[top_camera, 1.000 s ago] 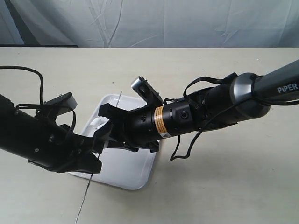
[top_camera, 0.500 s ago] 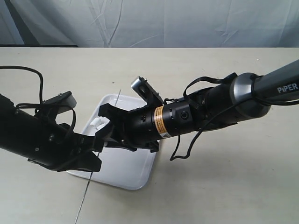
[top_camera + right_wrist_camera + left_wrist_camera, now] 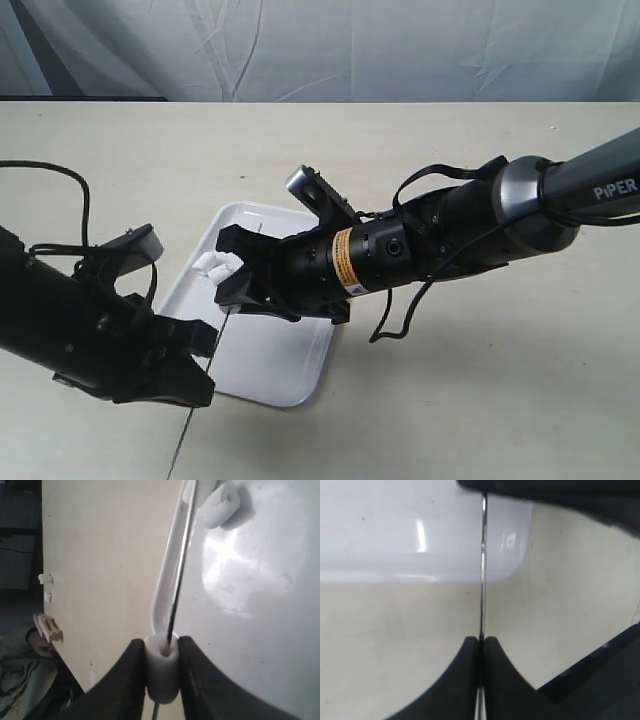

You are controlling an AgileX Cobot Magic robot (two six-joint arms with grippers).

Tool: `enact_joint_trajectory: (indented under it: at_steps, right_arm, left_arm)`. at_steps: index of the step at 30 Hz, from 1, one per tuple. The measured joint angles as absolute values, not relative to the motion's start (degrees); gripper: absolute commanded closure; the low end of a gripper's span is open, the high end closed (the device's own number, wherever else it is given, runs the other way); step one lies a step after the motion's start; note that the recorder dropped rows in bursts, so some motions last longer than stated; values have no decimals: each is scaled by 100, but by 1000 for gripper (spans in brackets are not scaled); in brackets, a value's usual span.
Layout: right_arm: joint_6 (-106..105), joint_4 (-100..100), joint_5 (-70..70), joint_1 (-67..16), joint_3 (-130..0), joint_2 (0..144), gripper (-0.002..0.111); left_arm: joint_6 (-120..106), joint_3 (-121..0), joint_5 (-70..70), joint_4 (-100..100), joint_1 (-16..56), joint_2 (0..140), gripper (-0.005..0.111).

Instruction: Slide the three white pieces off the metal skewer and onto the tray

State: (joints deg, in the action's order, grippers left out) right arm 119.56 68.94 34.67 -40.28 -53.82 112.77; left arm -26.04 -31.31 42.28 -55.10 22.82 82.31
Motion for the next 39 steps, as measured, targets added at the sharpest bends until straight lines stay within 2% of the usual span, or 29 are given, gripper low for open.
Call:
enact_joint_trajectory:
  at_steps: [10,20,27,34,35,38,39]
  right_arm:
    - [11956,6904,3177,-4014,-5420,11277,86]
    - [11956,6904,3176,-3607,-5546,11277,86]
    - [11956,7036,3053,-3397,-5546,11330,86]
    - [11956,7320,3073,-3360,-5546,11351,86]
    - [11956,7413,3088,-3360,-5546,11351,82]
    - [11956,7471,3137,-3360,-5546,11351,61]
    - [11956,7486,3190,-3350,-5546,11351,59]
  left_arm:
    - [-2639,-2566,4319,-5549,2282,7511,107]
    - [-2575,-2110,4680,-5820,2282,6858,107]
    - [-2540,-1828,5163,-5998,2282,6821,107]
    - [-2529,-1671,4824,-5999,2282,6789,107]
    - [-2529,-1671,4811,-5999,2282,6788,107]
    - [-2529,-1671,4811,-5961,2282,6788,107]
    - [-2529,-1671,4803,-5951,2282,6788,107]
